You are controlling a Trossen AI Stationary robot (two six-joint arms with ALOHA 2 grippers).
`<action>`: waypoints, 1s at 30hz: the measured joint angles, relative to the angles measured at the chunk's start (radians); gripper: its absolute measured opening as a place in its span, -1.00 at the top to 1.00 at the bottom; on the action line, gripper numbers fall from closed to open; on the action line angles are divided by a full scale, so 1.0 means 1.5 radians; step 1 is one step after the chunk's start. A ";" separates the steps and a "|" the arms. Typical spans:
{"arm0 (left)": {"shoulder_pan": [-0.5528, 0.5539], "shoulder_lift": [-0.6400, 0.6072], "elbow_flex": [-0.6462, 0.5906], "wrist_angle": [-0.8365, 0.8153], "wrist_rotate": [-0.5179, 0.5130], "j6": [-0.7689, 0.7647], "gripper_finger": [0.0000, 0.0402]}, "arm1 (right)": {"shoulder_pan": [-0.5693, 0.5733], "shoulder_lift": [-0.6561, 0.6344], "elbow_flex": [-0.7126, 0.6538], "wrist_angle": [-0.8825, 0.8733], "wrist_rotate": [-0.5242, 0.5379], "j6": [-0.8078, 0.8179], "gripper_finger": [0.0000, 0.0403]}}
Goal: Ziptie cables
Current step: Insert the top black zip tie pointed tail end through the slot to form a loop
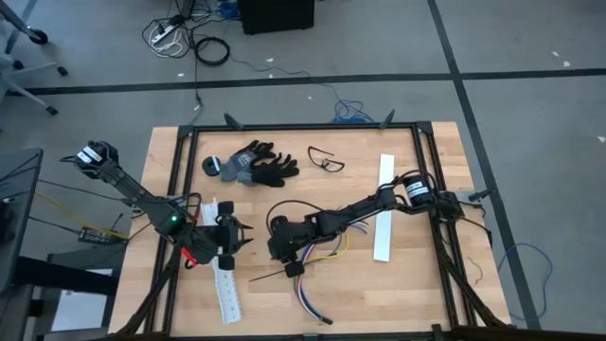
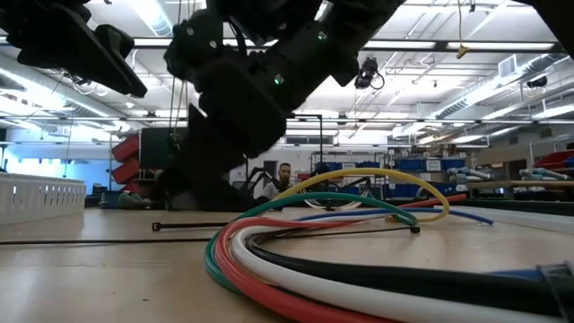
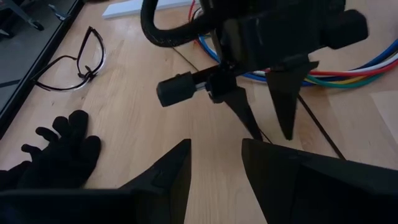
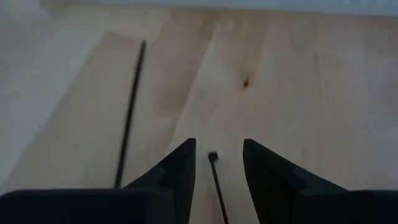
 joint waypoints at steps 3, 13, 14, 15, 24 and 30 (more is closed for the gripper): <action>0.000 0.000 0.000 0.003 0.000 -0.001 0.32 | -0.004 -0.001 -0.013 0.008 -0.003 0.001 0.37; 0.000 0.000 0.000 0.014 0.000 0.004 0.32 | -0.006 0.037 -0.023 0.076 -0.048 0.025 0.38; 0.000 0.000 0.000 0.017 0.000 0.005 0.32 | -0.006 0.042 -0.021 0.090 -0.051 0.029 0.38; 0.000 0.000 0.000 0.014 0.000 0.004 0.32 | -0.006 0.042 -0.021 0.085 -0.053 0.031 0.38; 0.000 0.002 -0.001 0.011 0.000 0.004 0.32 | -0.006 0.041 -0.022 0.046 -0.028 0.035 0.47; 0.000 0.002 -0.001 0.013 0.000 0.004 0.32 | -0.007 0.040 -0.021 0.027 -0.015 0.036 0.56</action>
